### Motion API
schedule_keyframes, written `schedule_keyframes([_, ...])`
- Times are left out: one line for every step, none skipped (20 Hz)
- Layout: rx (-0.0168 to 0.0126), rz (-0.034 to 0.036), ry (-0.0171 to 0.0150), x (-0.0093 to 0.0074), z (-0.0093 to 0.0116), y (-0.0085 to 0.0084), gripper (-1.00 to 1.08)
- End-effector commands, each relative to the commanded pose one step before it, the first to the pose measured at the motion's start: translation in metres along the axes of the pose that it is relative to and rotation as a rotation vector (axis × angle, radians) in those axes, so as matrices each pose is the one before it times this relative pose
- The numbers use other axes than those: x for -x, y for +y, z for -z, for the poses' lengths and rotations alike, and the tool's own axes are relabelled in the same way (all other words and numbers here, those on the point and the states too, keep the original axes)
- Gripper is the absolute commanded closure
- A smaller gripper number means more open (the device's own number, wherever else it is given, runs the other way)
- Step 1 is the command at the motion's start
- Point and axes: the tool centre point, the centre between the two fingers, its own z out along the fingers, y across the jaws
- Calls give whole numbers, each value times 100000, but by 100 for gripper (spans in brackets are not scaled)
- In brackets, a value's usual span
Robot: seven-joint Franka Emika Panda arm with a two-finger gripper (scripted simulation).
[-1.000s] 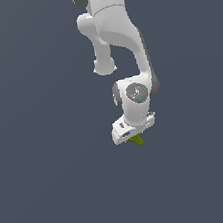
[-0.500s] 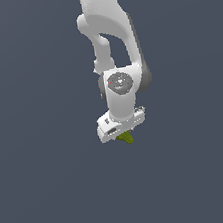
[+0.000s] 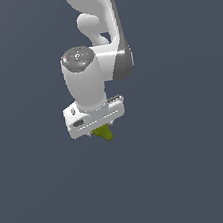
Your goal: Pick up the object and move it to a goal position.
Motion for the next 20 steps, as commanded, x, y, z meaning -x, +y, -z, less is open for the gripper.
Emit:
schedule_keyframes([36, 80, 164, 470, 2406, 2118, 108])
schedule_keyframes([0, 0, 0, 177, 888, 835, 108])
schedule_keyframes([0, 0, 0, 174, 882, 830, 108])
schedule_keyframes([0, 0, 0, 170, 874, 825, 108])
schedule_keyframes([0, 0, 0, 166, 866, 820, 108])
schedule_keyframes([0, 0, 0, 162, 857, 814, 108])
schedule_keyframes([0, 0, 0, 158, 848, 806, 108])
schedule_keyframes([0, 0, 0, 150, 820, 782, 108])
schedule_keyframes([0, 0, 0, 139, 773, 740, 108])
schedule_keyframes([0, 0, 0, 129, 730, 701, 108])
schedule_keyframes([0, 0, 0, 120, 692, 666, 108])
schedule_keyframes([0, 0, 0, 112, 657, 634, 108])
schedule_keyframes([0, 0, 0, 104, 624, 604, 108])
schedule_keyframes([0, 0, 0, 97, 594, 577, 108])
schedule_keyframes([62, 31, 6, 80, 595, 515, 108])
schedule_keyframes([0, 0, 0, 84, 540, 527, 108])
schedule_keyframes([0, 0, 0, 78, 515, 504, 108])
schedule_keyframes([0, 0, 0, 73, 492, 482, 108])
schedule_keyframes([0, 0, 0, 67, 469, 462, 108])
schedule_keyframes([59, -24, -27, 64, 458, 435, 108])
